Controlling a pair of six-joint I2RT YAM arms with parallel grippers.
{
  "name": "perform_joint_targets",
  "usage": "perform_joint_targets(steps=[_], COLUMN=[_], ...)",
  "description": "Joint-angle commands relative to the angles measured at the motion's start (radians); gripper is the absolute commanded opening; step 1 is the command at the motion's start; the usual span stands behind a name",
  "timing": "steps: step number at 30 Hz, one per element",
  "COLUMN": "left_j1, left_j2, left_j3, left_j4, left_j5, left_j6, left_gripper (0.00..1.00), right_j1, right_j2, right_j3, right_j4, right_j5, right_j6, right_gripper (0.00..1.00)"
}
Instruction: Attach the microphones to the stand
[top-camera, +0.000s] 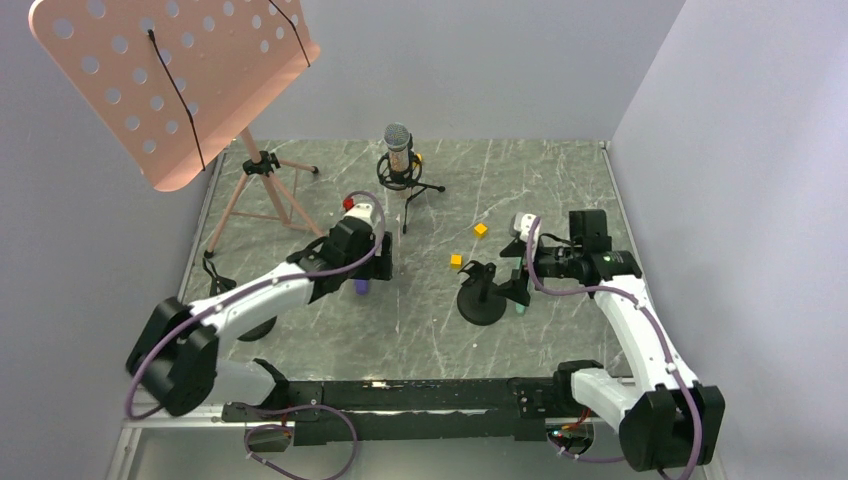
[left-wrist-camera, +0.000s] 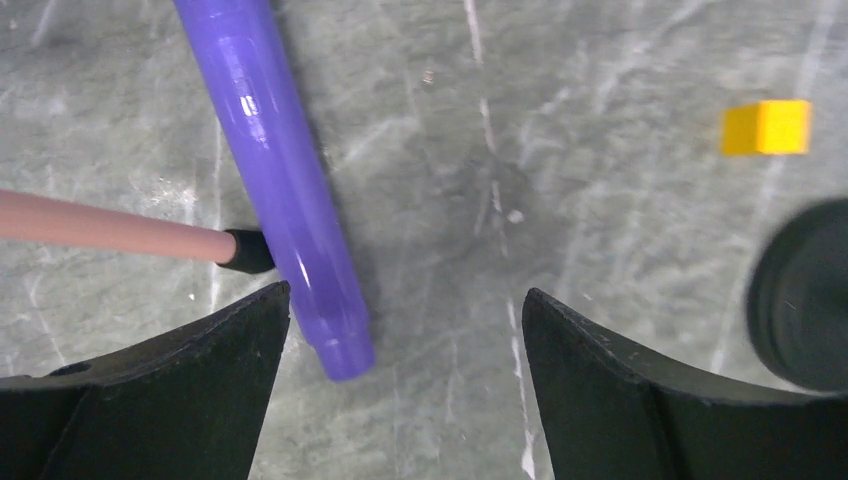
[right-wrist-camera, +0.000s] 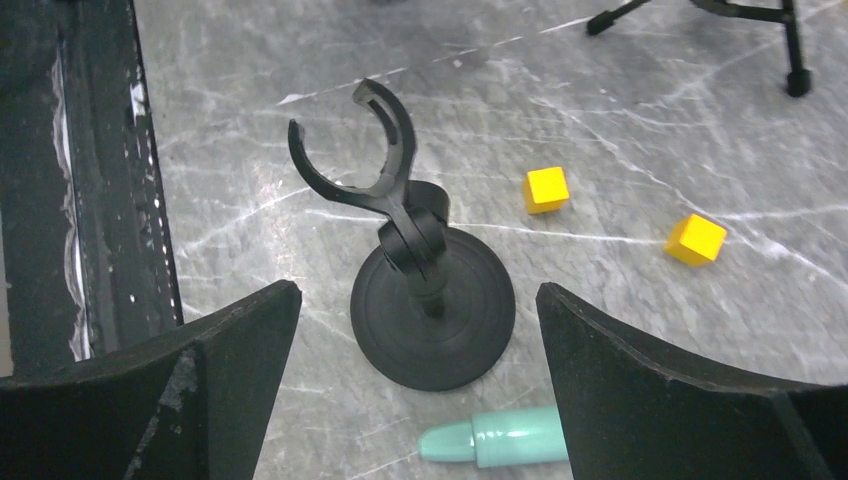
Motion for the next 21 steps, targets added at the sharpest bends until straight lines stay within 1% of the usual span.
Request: perform_joint_targets(steps=[1, 5, 8, 10, 16, 19, 20, 21], left_j1=[0.003, 0.012, 0.022, 0.030, 0.050, 0.053, 0.053, 0.054], left_j2=[0.130, 0.235, 0.289, 0.321, 0.397, 0.423, 0.428, 0.431], left_j3=[0.148, 0.226, 0.260, 0.269, 0.276, 0.279, 0.279, 0.277], left_j4=[-0.099, -0.138, -0.154, -0.158, -0.148, -0.151, -0.153, -0.155], left_j5=[-0.154, -0.219, -0.245, -0.248, -0.215, -0.210, -0.208, -0.207], left_j6=[-0.017, -0.022, -0.030, -0.036, -0.057, -0.069, -0.071, -0.074], left_gripper=[0.89, 0.88, 0.79, 0.78, 0.64, 0.53, 0.52, 0.50], right_j1=[-0.097, -0.123, -0.132, -0.136, -0.160, -0.168, -0.171, -0.175], right_j2=[-0.024, 0.003, 0.006, -0.002, -0.013, -0.007, -0.005, -0.004], right_j3=[0.003, 0.024, 0.027, 0.023, 0.019, 0.025, 0.026, 0.027], right_j4=[0.027, -0.035, -0.039, -0.032, -0.033, -0.048, -0.051, -0.056], right_j5=[-0.085, -0.127, -0.134, -0.136, -0.145, -0.155, -0.158, -0.160], right_j6=[0.076, 0.031, 0.030, 0.031, 0.031, 0.019, 0.016, 0.011], right_gripper=[0.94, 0.94, 0.96, 0.96, 0.96, 0.96, 0.96, 0.96])
